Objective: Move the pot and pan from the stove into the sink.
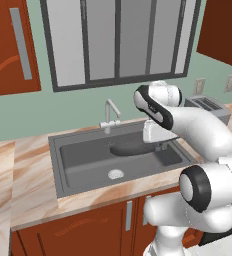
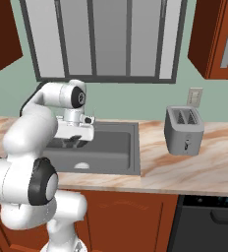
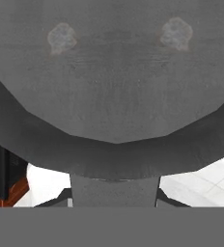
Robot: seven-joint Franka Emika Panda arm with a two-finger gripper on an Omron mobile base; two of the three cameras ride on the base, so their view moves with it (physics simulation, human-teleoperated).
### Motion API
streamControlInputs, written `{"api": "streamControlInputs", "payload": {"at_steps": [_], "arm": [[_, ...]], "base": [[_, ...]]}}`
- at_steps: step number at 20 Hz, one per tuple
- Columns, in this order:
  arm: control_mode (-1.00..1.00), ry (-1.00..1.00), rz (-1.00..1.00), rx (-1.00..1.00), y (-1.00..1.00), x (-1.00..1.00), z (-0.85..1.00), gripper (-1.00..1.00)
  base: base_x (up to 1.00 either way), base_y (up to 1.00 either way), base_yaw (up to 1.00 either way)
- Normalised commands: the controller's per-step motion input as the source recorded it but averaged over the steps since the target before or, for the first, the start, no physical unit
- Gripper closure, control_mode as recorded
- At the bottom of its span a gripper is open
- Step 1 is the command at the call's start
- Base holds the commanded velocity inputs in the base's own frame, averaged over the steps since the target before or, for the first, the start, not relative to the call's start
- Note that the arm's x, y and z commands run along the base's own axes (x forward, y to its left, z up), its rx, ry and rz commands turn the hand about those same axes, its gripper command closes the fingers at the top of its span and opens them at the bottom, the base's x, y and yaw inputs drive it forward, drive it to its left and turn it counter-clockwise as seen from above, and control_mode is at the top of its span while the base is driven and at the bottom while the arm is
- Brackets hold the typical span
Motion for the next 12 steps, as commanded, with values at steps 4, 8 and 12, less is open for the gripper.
{"api": "streamControlInputs", "payload": {"at_steps": [4, 8, 12], "arm": [[-1.00, -0.02, 0.08, 0.00, 0.00, 0.17, -0.19, 1.00], [-1.00, -0.04, 0.08, 0.01, 0.00, 0.16, -0.17, 1.00], [-1.00, -0.08, 0.09, 0.04, 0.00, 0.06, -0.19, 1.00]], "base": [[0.00, 0.00, 0.00], [0.00, 0.00, 0.00], [0.00, 0.00, 0.00]]}}
